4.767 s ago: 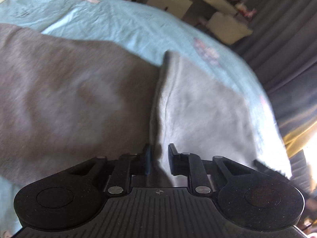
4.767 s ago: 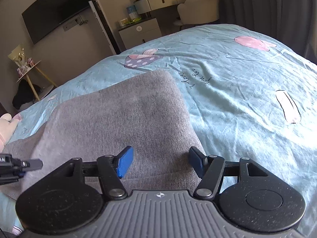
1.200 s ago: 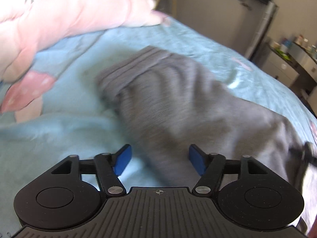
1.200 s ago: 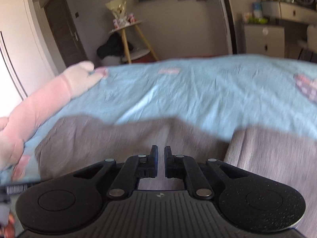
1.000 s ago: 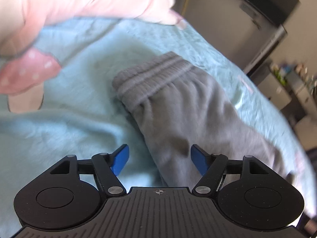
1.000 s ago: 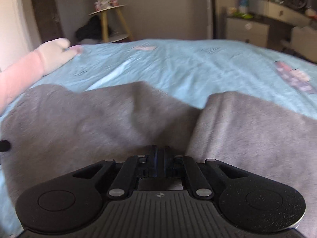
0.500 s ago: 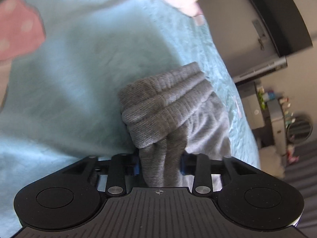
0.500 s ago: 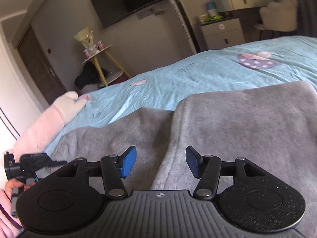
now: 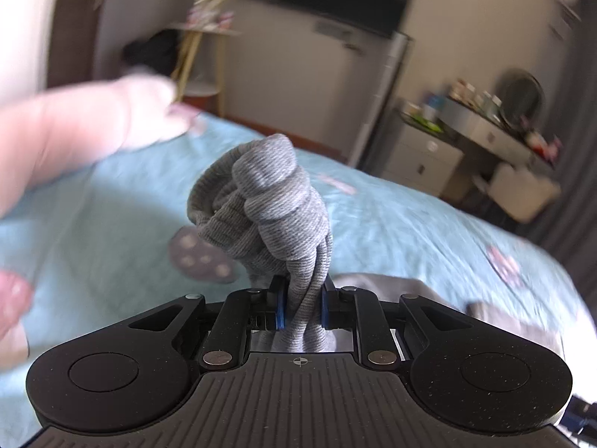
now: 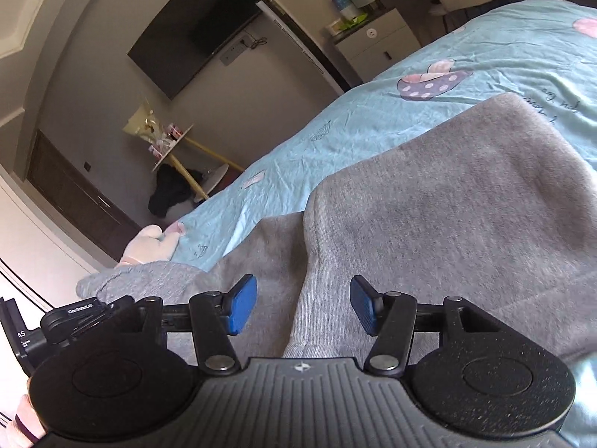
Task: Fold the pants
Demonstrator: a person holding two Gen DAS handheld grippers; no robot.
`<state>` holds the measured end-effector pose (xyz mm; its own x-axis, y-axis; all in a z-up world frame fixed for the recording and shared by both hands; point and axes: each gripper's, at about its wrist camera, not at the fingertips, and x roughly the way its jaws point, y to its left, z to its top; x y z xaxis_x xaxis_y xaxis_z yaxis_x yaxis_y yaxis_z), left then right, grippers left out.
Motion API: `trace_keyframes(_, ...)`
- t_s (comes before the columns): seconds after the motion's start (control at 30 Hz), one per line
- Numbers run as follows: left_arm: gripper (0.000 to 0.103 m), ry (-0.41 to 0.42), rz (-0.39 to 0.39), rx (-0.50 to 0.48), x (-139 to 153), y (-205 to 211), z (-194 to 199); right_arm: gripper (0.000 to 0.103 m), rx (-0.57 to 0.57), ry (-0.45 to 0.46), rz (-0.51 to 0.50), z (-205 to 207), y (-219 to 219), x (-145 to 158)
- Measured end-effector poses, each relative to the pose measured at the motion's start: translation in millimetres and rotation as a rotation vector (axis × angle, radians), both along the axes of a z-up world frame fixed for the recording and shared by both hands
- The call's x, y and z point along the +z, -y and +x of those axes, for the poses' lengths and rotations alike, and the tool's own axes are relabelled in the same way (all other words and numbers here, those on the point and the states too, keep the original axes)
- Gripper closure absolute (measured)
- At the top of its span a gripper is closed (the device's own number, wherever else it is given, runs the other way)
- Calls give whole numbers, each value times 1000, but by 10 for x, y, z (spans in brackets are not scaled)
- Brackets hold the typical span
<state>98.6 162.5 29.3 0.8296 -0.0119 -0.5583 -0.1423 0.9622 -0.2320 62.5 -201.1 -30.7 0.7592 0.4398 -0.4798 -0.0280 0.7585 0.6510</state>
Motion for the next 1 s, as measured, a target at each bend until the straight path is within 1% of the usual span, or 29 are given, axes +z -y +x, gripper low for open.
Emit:
trace_keyframes(0.03, 84, 7, 29, -29, 27, 137, -4, 47, -7, 1, -6, -50, 43, 19)
trace_keyframes(0.13, 84, 27, 156, -142, 54, 628, -19, 47, -30, 2, -13, -157, 175, 49)
trace_keyframes(0.17, 84, 29, 188, -184, 40, 792, -38, 47, -37, -1, -12, -181, 219, 50)
trace_keyframes(0.27, 83, 18, 246, -296, -68, 1249, -83, 47, -58, -6, -12, -241, 349, 60)
trace_keyframes(0.33, 80, 3, 294, -360, -181, 1537, -91, 46, -65, -12, -16, -253, 414, 66)
trace_keyframes(0.37, 74, -12, 305, -396, -255, 1651, -86, 46, -64, -16, -14, -252, 440, 64)
trace_keyframes(0.4, 67, -43, 307, -429, -329, 1744, -78, 44, -60, -25, -13, -244, 462, 59)
trace_keyframes(0.43, 64, -89, 301, -447, -398, 1805, -74, 44, -60, -39, -13, -243, 481, 55)
trace_keyframes(0.47, 57, -127, 280, -450, -442, 1837, -91, 44, -58, -52, -10, -231, 497, 50)
trace_keyframes(0.5, 46, -148, 250, -434, -458, 1836, -128, 43, -50, -65, -6, -216, 511, 42)
trace_keyframes(0.53, 40, -162, 220, -402, -455, 1798, -175, 43, -41, -77, -5, -197, 519, 35)
trace_keyframes(0.57, 29, -166, 190, -365, -447, 1723, -234, 43, -32, -86, -6, -188, 524, 23)
trace_keyframes(0.6, 25, -172, 166, -319, -438, 1635, -303, 41, -16, -93, -6, -169, 521, 11)
trace_keyframes(0.63, 25, -180, 149, -274, -434, 1541, -370, 38, 5, -98, 0, -152, 518, -16)
trace_keyframes(0.67, 24, -191, 148, -235, -430, 1473, -418, 37, 15, -102, 7, -119, 505, -36)
trace_keyframes(0.7, 23, -209, 178, -193, -446, 1404, -456, 36, 32, -110, 16, -68, 479, -61)
trace_keyframes(0.77, 22, -270, 287, -138, -505, 1344, -464, 34, 70, -131, 43, 86, 393, -122)
trace_keyframes(0.8, 23, -312, 306, -119, -525, 1227, -378, 32, 84, -141, 56, 175, 347, -159)
trace_keyframes(0.83, 23, -350, 282, -112, -558, 1130, -355, 30, 98, -159, 78, 279, 286, -211)
trace_keyframes(0.9, 23, -416, 186, -83, -665, 941, -292, 29, 119, -197, 145, 477, 185, -336)
trace_keyframes(0.93, 26, -464, 141, -63, -721, 852, -259, 29, 132, -222, 178, 574, 131, -398)
trace_keyframes(0.97, 31, -502, 96, -41, -778, 768, -221, 29, 135, -238, 200, 650, 84, -446)
trace_keyframes(1.0, 33, -529, 52, -28, -828, 697, -197, 29, 135, -254, 218, 733, 17, -497)
